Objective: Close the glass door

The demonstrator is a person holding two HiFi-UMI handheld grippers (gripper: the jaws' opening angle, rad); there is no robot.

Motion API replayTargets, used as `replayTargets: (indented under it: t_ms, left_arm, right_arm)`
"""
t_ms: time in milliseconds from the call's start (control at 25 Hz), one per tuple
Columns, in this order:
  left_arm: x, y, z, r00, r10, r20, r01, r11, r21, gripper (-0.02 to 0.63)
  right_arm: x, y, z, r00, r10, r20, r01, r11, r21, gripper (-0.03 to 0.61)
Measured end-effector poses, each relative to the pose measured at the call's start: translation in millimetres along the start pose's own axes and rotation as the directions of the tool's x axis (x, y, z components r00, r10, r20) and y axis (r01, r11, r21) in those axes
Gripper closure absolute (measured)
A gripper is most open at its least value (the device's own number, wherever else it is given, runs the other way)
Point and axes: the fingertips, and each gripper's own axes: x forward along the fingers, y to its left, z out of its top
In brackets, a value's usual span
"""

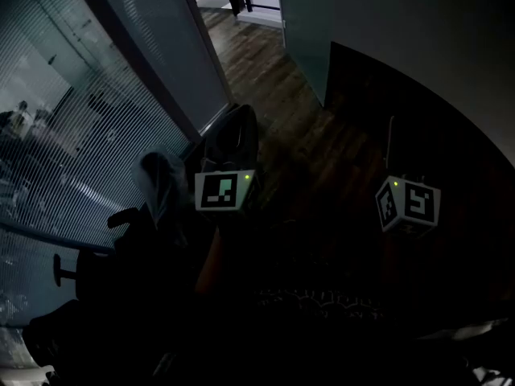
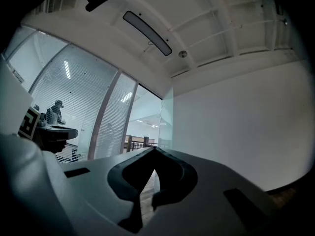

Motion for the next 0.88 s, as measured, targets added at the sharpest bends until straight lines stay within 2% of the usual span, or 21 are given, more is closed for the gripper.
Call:
replayTargets:
  t_ms: [640, 880]
  left_arm:
    - [-5, -12, -3, 1.0, 0.013, -0.011, -0.014, 1.0, -0.021, 0.612]
    - [-5, -32, -2, 1.0, 0.029, -0.009, -0.029, 0.999, -0.016, 0.612]
  right_arm:
    - [-6, -17, 2, 1.0, 0.007, 0.023, -0.007, 0.999, 0.033, 0.575]
    - [-8, -30, -5, 0.999, 0.053, 0.003, -0.053, 0.998, 0.032, 0.576]
